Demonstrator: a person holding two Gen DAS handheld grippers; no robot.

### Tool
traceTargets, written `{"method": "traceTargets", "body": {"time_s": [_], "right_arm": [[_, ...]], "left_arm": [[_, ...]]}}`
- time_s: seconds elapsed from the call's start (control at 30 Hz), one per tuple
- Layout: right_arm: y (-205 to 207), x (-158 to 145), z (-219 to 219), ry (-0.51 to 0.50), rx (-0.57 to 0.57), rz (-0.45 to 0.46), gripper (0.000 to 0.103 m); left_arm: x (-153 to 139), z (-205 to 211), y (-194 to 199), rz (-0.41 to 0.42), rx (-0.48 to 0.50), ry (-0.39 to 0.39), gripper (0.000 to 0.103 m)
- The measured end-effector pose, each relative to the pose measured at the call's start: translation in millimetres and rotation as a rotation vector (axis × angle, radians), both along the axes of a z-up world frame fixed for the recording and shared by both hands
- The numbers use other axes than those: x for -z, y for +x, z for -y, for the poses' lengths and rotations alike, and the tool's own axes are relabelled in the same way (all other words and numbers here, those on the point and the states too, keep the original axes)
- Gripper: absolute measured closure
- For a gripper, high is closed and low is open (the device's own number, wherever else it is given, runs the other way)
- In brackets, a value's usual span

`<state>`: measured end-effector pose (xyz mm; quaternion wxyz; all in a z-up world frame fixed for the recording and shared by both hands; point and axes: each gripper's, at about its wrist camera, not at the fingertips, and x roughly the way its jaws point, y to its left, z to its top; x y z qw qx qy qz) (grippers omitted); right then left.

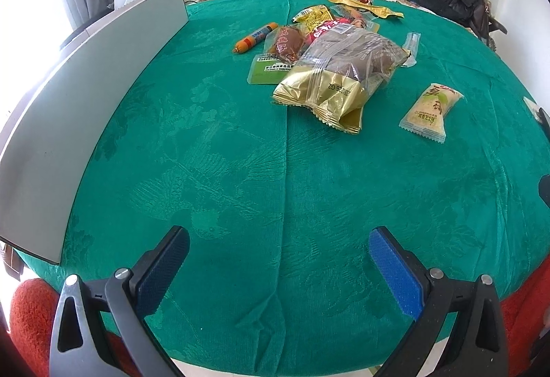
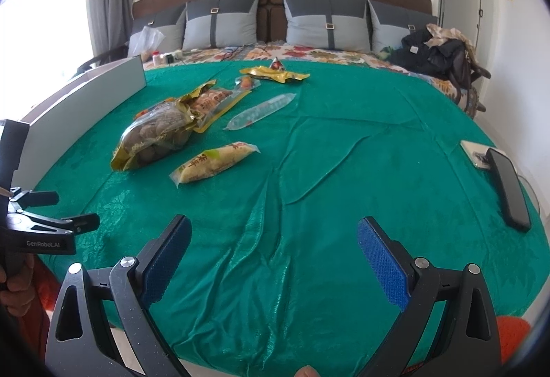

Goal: Organize snacks
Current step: 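Move both tools toward the snack pile on the green cloth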

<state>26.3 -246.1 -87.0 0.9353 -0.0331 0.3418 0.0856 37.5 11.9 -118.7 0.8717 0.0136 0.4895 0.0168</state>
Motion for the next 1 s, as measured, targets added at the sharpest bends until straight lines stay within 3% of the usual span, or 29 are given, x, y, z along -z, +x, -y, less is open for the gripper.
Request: {"method": "traceTargets", "body": {"time_s": [1.0], "right_arm": [[7,21,-4,0.020,-0.027,-0.113,0.004]], "left_arm": [[8,-3,4,-0.028,0.042,-0.050,0.000]]}}
